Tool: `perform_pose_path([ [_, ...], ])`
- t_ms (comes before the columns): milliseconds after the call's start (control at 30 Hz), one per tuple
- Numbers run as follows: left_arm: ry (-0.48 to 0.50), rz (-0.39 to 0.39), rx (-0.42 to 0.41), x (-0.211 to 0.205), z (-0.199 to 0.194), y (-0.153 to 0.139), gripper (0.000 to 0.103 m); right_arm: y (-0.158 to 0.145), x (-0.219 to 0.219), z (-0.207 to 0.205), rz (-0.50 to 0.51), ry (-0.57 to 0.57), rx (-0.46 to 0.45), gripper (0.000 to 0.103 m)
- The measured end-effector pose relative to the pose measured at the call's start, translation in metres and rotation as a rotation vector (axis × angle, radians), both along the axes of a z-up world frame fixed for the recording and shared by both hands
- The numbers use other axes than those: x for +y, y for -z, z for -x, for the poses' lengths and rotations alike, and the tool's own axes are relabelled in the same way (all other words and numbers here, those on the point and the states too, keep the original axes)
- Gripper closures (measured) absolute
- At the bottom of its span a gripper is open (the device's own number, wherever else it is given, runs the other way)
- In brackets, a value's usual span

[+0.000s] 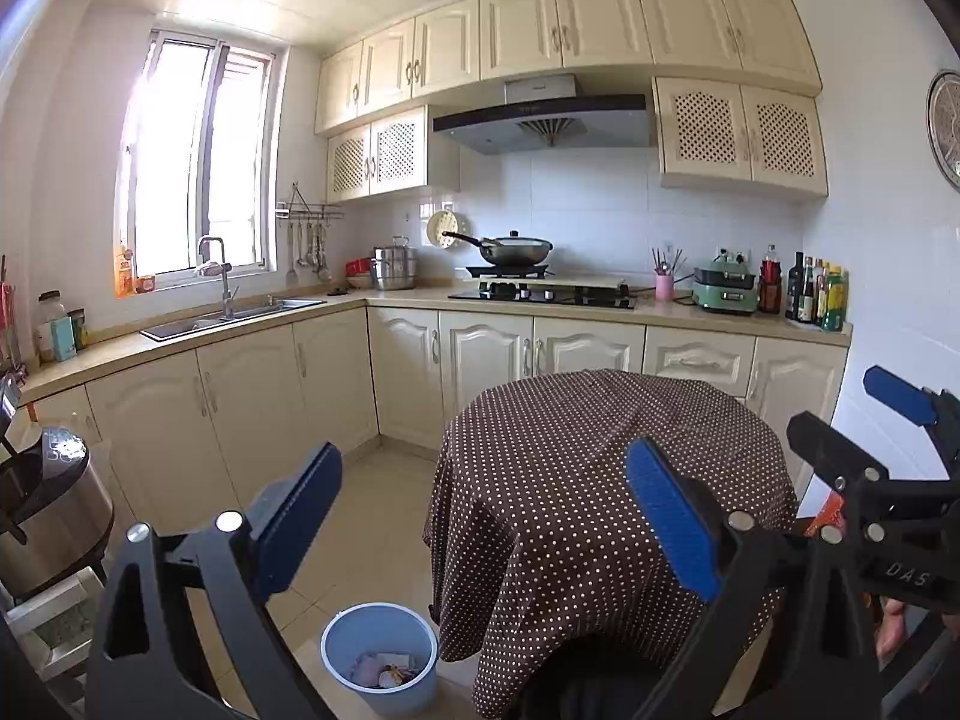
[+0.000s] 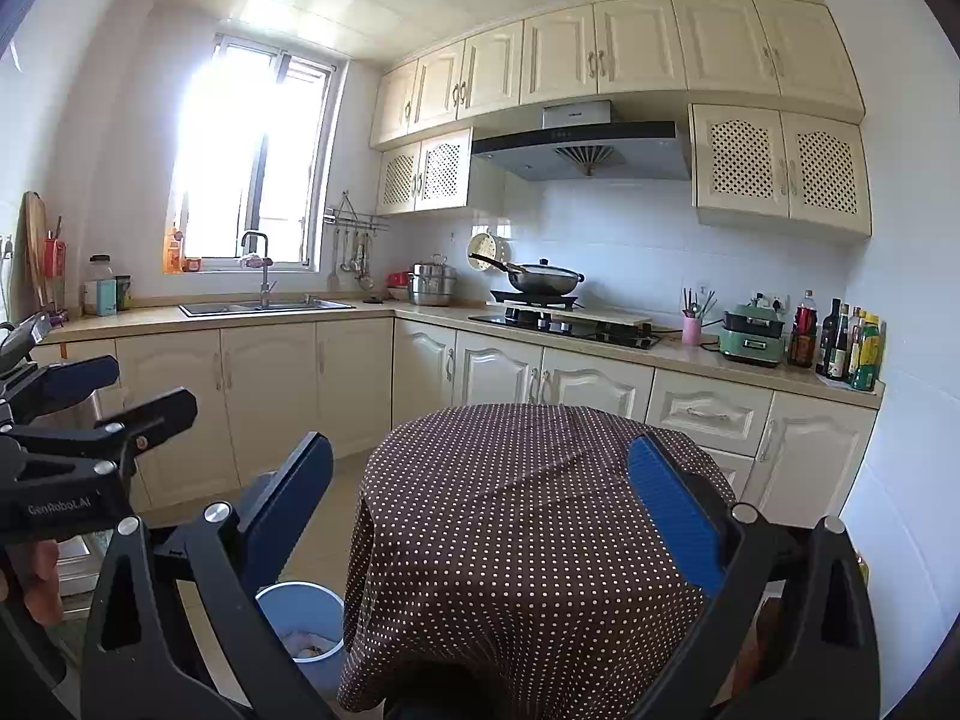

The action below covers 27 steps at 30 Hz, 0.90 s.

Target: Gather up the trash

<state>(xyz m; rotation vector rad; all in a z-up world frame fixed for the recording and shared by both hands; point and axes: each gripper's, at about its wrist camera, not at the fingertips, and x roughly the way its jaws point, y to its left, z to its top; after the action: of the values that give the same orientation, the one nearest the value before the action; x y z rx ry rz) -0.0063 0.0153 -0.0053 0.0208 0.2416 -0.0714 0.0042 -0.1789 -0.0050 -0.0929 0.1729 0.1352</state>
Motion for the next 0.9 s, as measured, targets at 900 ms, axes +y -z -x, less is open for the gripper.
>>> perform_pose_path([
  [900, 0.005, 0.008, -0.034, 0.003, 0.014, 0.002, 0.009, 0.000, 0.008, 0.003, -0.006, -0.025, -0.003, 0.007],
])
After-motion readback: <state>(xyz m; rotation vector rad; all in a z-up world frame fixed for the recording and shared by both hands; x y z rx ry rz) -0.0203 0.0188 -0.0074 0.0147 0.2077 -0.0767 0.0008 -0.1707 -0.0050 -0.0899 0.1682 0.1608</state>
